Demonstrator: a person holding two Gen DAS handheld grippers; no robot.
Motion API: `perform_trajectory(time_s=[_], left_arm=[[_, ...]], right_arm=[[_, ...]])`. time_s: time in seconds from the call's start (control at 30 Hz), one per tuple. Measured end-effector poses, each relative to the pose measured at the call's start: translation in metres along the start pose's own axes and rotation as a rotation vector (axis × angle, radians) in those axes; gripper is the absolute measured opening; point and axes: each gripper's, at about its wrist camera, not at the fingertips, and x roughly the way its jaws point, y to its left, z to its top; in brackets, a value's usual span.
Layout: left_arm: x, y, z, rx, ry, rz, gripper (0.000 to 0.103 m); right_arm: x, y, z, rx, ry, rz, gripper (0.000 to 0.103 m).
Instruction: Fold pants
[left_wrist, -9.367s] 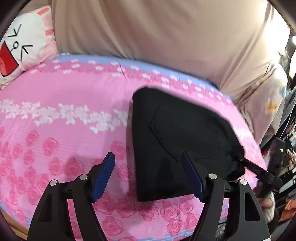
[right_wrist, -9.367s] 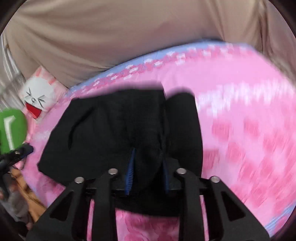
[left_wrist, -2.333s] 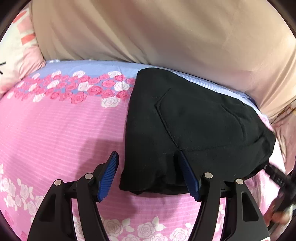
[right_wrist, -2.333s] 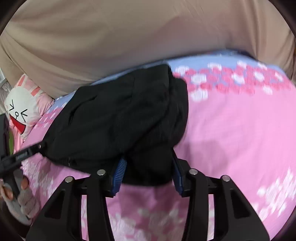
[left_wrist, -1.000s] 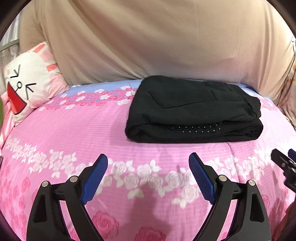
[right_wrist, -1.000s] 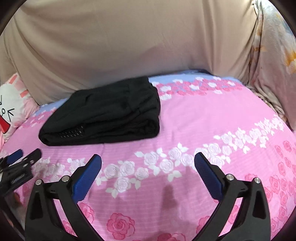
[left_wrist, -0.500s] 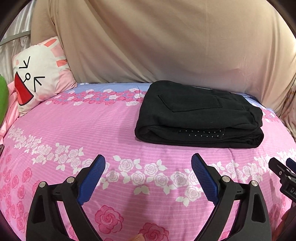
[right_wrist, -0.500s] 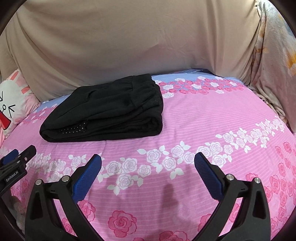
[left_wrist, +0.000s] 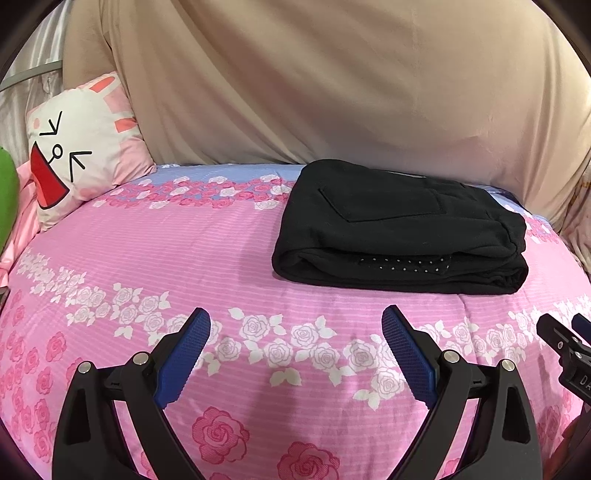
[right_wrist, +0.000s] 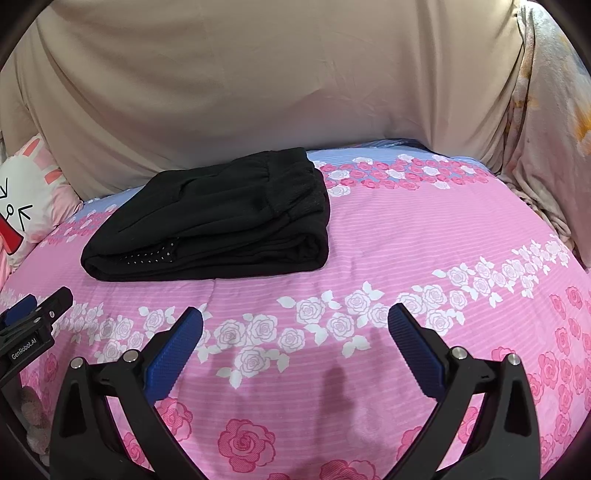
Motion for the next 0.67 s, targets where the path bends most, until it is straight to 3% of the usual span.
perform_trajectory(time_s=[0.27, 0.67], left_arm=[[-0.0037, -0.0025, -0.0011, 0.020, -0.030, -0.025, 0.092], [-0.0055, -0.0078, -0.0015, 0.042, -0.043, 0.010, 0.092]], right_arm=[[0.0009, 0.0000, -0.0002, -0.002, 0.001, 0.001, 0.098], [-0.0003, -0.0012, -0.0002, 0.002, -0.006, -0.003, 0.098]])
